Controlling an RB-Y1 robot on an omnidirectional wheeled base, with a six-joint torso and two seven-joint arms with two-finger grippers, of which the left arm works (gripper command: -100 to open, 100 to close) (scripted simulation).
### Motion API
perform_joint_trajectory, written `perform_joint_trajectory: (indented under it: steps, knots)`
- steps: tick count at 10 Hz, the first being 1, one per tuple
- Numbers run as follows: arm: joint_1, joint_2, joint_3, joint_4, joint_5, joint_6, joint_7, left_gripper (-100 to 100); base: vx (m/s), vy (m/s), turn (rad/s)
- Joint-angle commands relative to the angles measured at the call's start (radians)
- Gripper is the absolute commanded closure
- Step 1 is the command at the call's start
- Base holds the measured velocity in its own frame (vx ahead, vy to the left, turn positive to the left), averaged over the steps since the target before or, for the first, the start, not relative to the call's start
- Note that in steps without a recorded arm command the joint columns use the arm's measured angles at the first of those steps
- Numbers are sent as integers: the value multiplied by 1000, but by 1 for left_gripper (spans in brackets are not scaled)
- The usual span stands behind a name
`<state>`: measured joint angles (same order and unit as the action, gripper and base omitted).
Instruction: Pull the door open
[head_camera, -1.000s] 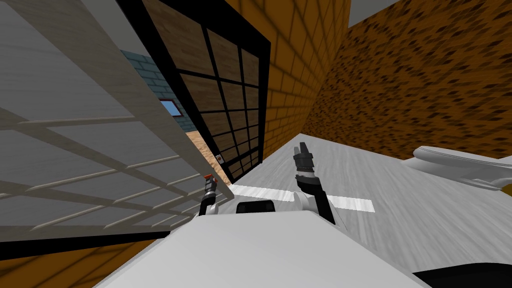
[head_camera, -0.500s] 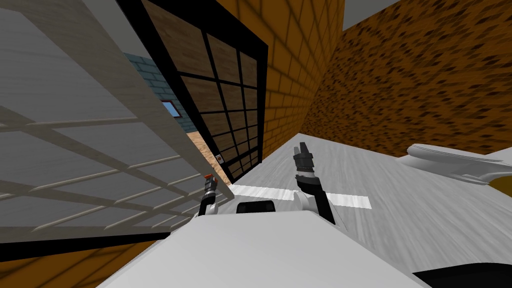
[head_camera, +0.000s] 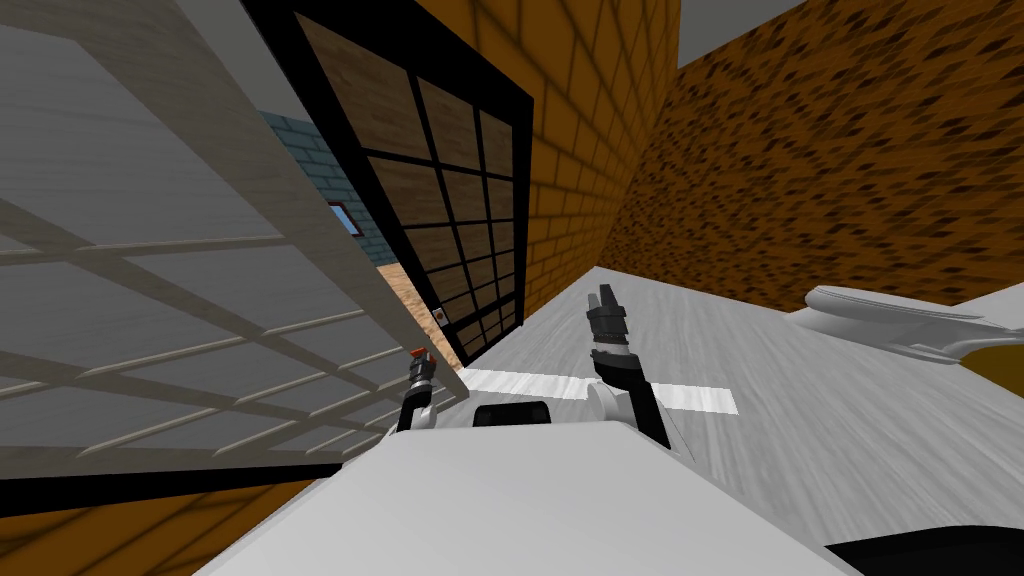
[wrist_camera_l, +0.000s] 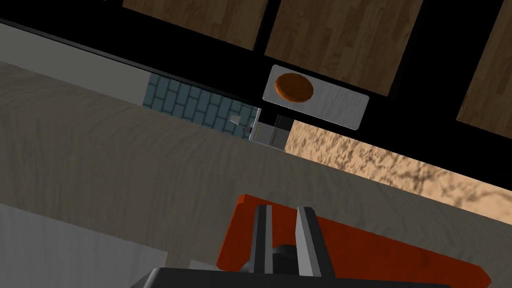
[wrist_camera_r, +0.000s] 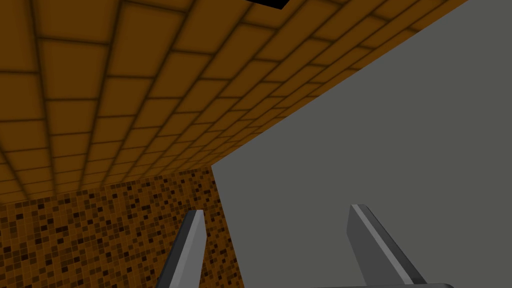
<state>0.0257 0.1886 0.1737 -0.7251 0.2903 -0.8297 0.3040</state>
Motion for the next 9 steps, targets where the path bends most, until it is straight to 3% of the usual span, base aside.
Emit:
perform_joint_trajectory:
  steps: [1, 6, 7, 8, 9]
  knots:
    - [6, 20, 10, 18, 14, -7, 32, 100, -28, 3, -5]
    - [-3, 37, -41, 28, 64, -15, 181, 100, -41, 10, -36]
    - [-3, 37, -41, 28, 64, -15, 197, 100, -35, 15, -19]
    - [-6, 22, -64, 2, 75, -20, 214, -100, -54, -1, -67]
    - [-5, 21, -69, -1, 85, -20, 231, -100, -76, -3, -60]
